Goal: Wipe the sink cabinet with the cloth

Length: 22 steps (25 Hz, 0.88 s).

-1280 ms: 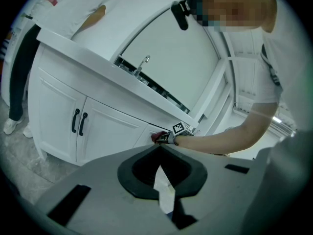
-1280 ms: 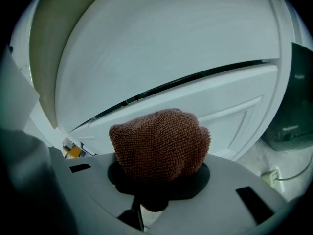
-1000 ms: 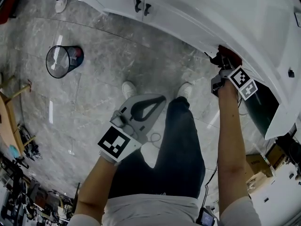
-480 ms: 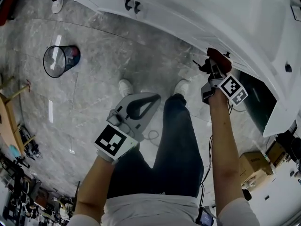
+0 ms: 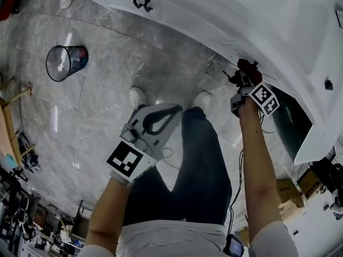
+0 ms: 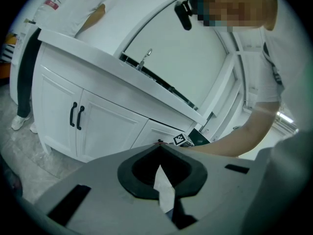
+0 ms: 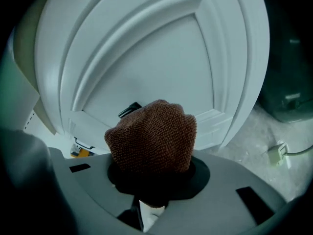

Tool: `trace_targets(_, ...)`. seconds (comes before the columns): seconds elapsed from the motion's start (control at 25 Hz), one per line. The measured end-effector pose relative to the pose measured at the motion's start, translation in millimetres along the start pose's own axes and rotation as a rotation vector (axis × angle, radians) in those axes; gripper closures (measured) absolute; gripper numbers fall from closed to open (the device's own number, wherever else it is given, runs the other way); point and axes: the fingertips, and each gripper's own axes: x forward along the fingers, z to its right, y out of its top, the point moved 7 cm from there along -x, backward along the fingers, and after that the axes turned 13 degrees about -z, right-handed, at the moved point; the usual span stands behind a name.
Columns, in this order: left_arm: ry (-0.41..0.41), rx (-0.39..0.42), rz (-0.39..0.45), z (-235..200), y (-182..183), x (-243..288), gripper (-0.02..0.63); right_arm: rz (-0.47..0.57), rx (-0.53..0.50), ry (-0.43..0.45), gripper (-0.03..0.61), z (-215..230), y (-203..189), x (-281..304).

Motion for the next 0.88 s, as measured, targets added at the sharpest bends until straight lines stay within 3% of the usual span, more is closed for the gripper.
trace_targets(0.48, 0.024, 0.001, -0.017, 10.1, -0.7, 2.7, 0.603, 0.018, -0.057, 0.003, 0.485, -10.7, 20.4, -1.7)
trace_targets(0.88, -0.013, 0.047, -0.041, 17.6, 5.7, -2.9, 0.603, 0.060, 0.010, 0.054, 0.485, -20.7, 16.5, -24.3)
